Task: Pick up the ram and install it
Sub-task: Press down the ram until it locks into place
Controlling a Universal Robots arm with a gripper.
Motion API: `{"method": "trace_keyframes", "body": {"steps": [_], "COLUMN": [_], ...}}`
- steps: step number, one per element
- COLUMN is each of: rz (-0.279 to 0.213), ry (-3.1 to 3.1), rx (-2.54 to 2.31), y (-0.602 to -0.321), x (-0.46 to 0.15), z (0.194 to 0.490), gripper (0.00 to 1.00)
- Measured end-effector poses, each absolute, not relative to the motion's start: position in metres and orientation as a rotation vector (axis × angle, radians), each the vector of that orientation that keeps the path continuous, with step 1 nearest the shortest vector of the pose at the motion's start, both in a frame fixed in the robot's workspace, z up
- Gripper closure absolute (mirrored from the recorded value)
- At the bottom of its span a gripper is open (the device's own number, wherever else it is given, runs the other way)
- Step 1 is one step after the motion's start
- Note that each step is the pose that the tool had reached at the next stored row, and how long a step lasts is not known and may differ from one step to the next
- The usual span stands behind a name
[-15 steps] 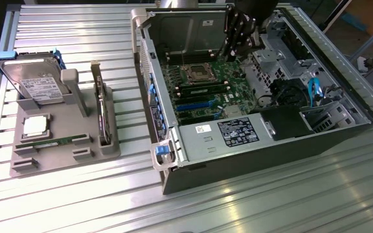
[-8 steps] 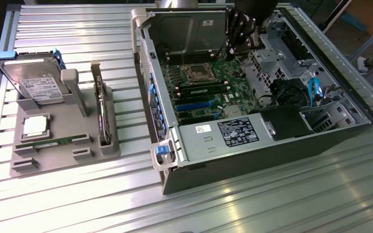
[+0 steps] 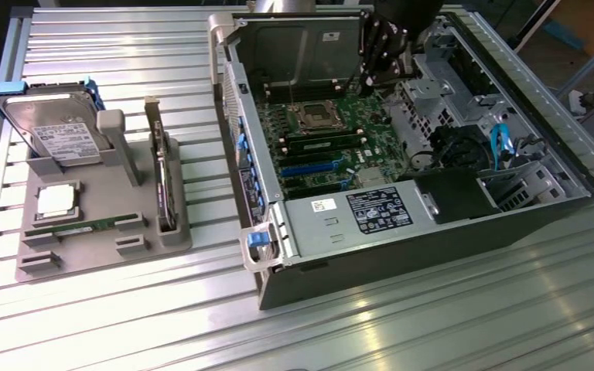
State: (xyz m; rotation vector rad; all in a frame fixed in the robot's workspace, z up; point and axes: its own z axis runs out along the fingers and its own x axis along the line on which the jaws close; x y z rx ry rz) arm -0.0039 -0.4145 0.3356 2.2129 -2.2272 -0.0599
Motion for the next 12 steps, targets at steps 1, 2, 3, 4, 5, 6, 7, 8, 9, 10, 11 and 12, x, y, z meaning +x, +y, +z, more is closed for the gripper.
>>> {"method": "trace_keyframes", "body": {"steps": [1, 2, 3, 4, 5, 6, 7, 8, 9, 10, 11, 12], "rz": [-0.060, -0.060, -0.060, -0.060, -0.060, -0.061, -0.061, -0.061, -0.061, -0.062, -0.062, -0.062], "ry": [-2.228, -2.228, -2.227, -2.227, -2.227, -2.227, -2.227, -2.227, -2.227, -2.227, -2.227, -2.227], "rx": [2.213, 2.213, 2.213, 2.213, 2.212, 2.212, 2.212, 2.212, 2.212, 2.212, 2.212, 2.212], "y": [-0.414, -0.414, -0.414, -0.414, -0.414, -0.414, -0.414, -0.414, -0.414, -0.414, -0.414, -0.414], "x": [-0.002, 0.000, 0.002, 0.006, 0.009, 0.012, 0.013, 0.017, 0.018, 0.021, 0.022, 0.024], "z": [0.336, 0.336, 0.336, 0.336, 0.336, 0.336, 0.336, 0.336, 0.336, 0.336, 0.336, 0.336], "gripper": [0.89, 0.89, 0.89, 0.89, 0.89, 0.89, 0.89, 0.89, 0.89, 0.89, 0.89, 0.89]}}
